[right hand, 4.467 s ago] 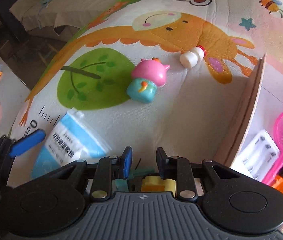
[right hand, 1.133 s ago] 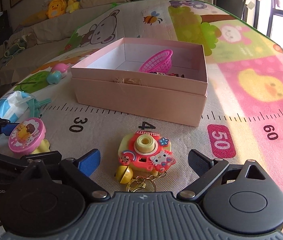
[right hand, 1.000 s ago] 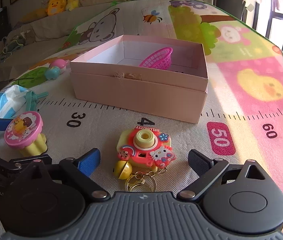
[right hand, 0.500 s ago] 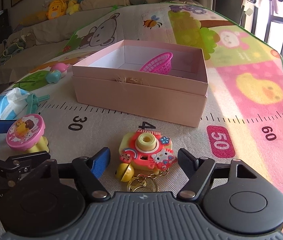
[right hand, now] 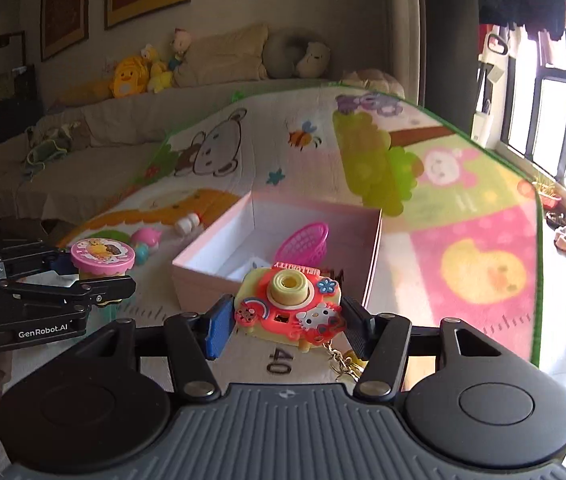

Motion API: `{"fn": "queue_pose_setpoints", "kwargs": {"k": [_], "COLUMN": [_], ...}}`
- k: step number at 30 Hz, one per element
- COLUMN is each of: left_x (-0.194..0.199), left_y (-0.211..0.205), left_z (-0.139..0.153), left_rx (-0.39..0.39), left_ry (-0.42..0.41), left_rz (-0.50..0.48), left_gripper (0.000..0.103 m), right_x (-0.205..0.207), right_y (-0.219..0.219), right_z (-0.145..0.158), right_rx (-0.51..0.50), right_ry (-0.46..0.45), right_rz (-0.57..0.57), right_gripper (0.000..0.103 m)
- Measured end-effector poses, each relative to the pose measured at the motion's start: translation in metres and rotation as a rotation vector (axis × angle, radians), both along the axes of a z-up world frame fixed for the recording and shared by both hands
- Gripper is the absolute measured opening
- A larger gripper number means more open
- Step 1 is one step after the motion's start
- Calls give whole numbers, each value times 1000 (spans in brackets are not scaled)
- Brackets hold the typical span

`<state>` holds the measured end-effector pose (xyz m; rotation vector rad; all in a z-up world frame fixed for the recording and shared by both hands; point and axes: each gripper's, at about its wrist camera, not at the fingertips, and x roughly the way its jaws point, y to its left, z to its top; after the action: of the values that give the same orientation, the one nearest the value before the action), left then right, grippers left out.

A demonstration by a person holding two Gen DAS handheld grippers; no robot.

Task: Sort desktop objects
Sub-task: 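Release the pink container into the box with the left tool while the right drops the keychain in, then grasp the blue wet-wipes pack with the left tool while the right grasps the teal crank toy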

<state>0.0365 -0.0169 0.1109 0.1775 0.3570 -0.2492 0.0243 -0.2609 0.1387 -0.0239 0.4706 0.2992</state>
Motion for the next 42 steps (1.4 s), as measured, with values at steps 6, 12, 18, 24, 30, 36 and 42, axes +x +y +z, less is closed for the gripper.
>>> {"fn": "queue_pose_setpoints", "kwargs": {"k": [6, 12, 18, 24, 30, 36, 42], "left_x": [70, 123, 64, 10, -17, -27, -36], "left_y": [-25, -27, 10, 44, 87, 127, 141], "left_z": [23, -5, -32, -61, -81, -79, -72], "left_rx": [-27, -58, -3, 102, 113, 110, -8], "left_ry": [-34, 73, 107, 163, 229, 226, 239], "left_rz": [-32, 2, -8, 44, 177, 322, 305], "left_gripper": [45, 79, 97, 100, 101, 102, 103], "right_x": [47, 118, 124, 104, 69, 47, 58], "right_y": [-14, -1, -11, 11, 92, 177, 204], "right_z": [46, 13, -15, -26, -57, -108, -120], "right_rx": [75, 41, 66, 24, -84, -156, -129], "right_ry": [-59, 13, 56, 67, 137, 265, 303], "right_rz": [-4, -52, -69, -34, 213, 411, 409], "right_gripper": [57, 60, 63, 69, 74, 73, 26]}}
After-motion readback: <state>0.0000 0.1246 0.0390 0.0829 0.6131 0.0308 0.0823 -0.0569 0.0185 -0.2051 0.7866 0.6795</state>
